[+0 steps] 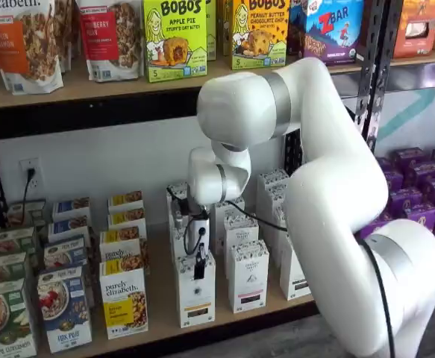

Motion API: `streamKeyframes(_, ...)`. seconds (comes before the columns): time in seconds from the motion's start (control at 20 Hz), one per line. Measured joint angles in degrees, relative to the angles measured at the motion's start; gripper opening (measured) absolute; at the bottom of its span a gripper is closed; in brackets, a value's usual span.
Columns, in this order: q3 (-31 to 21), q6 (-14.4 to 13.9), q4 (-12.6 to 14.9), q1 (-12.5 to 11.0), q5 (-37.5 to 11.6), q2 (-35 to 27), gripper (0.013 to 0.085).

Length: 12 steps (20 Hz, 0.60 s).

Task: Pick up the white box with a yellow strip in the middle, on the bottom shelf, the fourth box from the left

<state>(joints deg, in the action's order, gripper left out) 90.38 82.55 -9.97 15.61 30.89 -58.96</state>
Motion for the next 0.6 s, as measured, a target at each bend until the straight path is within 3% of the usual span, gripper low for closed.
streamKeyframes(0.6,5.64,-2.24,2.45,0.08,1.34,-5.00,0.0850)
